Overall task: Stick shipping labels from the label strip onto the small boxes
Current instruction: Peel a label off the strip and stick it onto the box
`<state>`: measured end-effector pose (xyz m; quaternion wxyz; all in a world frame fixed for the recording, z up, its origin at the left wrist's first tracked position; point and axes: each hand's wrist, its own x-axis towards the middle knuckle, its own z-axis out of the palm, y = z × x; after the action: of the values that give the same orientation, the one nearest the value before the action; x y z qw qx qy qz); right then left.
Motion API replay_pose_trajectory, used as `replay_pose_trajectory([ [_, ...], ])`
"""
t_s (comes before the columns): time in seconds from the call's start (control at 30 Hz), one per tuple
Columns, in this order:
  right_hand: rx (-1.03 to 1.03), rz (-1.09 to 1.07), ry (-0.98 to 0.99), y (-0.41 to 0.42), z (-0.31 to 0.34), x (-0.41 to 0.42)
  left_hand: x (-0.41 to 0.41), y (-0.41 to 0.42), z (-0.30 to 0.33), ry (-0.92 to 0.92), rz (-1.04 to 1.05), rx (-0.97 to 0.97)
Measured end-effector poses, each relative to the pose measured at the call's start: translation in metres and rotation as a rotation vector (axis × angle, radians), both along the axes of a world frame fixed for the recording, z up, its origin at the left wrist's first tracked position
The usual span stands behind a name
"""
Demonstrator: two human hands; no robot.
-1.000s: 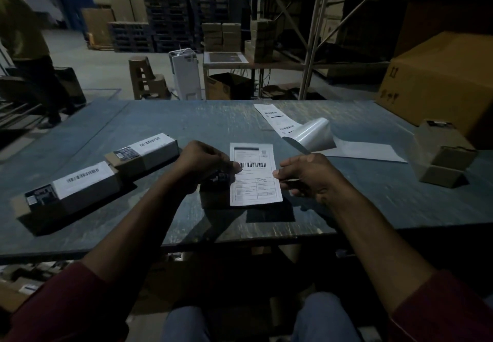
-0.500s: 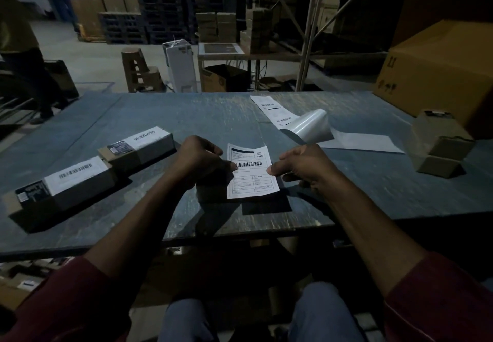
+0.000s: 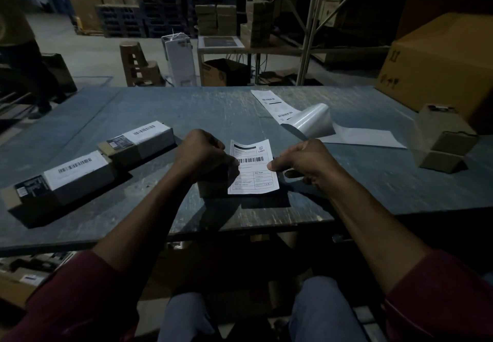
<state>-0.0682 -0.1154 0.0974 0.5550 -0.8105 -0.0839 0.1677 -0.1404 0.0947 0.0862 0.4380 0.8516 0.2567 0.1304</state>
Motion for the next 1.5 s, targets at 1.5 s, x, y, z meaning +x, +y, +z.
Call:
replay_pose_trajectory([
  [1.5,-0.010,0.404,-0.168,-0.003,-0.058,0.033,-0.034,0.029,-0.028,-0.041,-0.083,-0.274],
])
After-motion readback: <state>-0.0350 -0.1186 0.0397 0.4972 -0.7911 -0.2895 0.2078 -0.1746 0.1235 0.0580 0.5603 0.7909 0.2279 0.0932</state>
